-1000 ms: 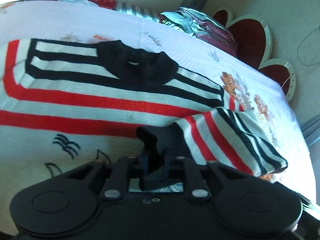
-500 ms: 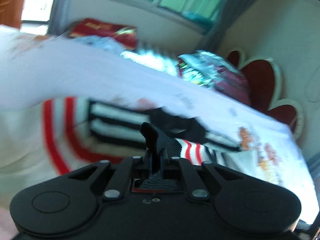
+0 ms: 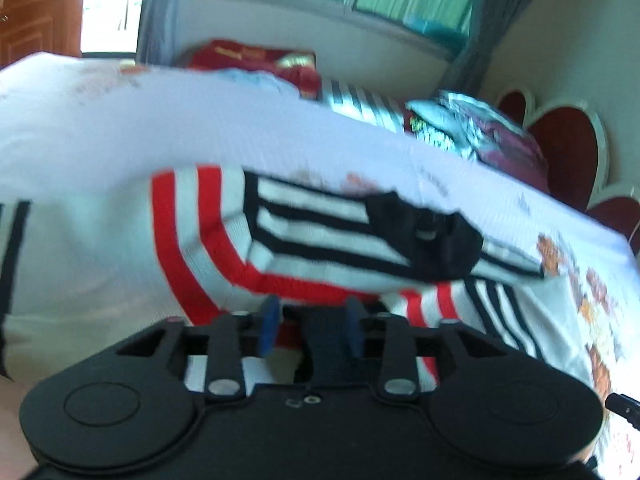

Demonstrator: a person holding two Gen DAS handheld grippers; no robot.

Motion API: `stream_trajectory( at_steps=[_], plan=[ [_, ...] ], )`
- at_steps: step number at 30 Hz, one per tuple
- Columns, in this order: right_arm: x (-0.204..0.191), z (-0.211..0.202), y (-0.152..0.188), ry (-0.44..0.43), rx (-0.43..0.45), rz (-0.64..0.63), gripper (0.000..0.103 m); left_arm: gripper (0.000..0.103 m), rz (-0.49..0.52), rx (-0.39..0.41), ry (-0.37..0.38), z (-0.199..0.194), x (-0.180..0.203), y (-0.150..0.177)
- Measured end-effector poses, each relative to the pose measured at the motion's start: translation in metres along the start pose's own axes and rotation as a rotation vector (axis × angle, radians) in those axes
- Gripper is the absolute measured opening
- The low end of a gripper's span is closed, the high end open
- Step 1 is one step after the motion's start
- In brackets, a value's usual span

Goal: Fold small clothes

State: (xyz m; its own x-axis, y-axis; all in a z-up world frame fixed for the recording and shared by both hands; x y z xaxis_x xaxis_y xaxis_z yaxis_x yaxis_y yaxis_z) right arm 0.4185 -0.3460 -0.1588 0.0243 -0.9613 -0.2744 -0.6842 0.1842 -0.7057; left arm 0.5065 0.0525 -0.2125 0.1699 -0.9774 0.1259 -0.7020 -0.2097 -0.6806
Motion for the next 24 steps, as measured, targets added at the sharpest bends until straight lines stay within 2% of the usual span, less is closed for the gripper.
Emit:
stream_trajectory(
  at_steps=[3,6,11,15,16,17,18,20,22,24],
  plan=[
    [0.007,0.018,-0.021,-0.007,0.009,0.022,0.044,0.04,0.037,0.002,0.054,-0.008,0.012,0.001],
    [0.011,0.047,-0.04,-0.03,-0.004,0.06,0.044,0.04,0.078,-0.024,0.085,0.001,0.031,0.009],
    [0.01,0.096,-0.061,-0.057,-0.029,0.044,0.044,0.04,0.107,-0.07,0.061,0.025,0.041,0.027],
    [0.019,0.124,-0.074,-0.077,-0.041,0.098,0.044,0.04,0.119,-0.069,0.051,0.029,0.037,0.032],
    [0.021,0.129,-0.077,-0.081,-0.044,0.112,0.042,0.041,0.123,-0.067,0.049,0.028,0.036,0.032],
    [0.023,0.133,-0.078,-0.087,-0.044,0.123,0.035,0.041,0.126,-0.066,0.047,0.028,0.036,0.032],
    [0.023,0.135,-0.08,-0.079,-0.045,0.125,0.02,0.041,0.132,-0.064,0.044,0.028,0.036,0.032],
    [0.024,0.131,-0.082,-0.045,-0.022,0.094,0.01,0.041,0.143,-0.061,0.035,0.027,0.038,0.032],
    [0.036,0.13,-0.08,0.059,0.005,0.047,0.008,0.041,0.154,-0.054,0.032,0.028,0.038,0.033],
    [0.042,0.132,-0.076,0.066,0.002,0.051,0.008,0.041,0.181,-0.035,0.02,0.03,0.04,0.034]
  ],
)
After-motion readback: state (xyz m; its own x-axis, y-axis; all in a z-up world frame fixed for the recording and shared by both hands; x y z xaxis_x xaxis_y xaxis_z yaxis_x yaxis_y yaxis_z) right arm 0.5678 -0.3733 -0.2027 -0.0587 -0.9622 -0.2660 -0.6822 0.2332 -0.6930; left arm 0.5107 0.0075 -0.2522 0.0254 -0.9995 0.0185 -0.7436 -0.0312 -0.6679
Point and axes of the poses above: each gripper's, at about its wrist camera, not at the fingertips, and z roughly the way its jaws point, x to its right, y to its underside, the point moved 10 cm from there along z, roughly the way its jaws point, and after that the axes turned 10 degrees about -y, right-handed, at the moved point
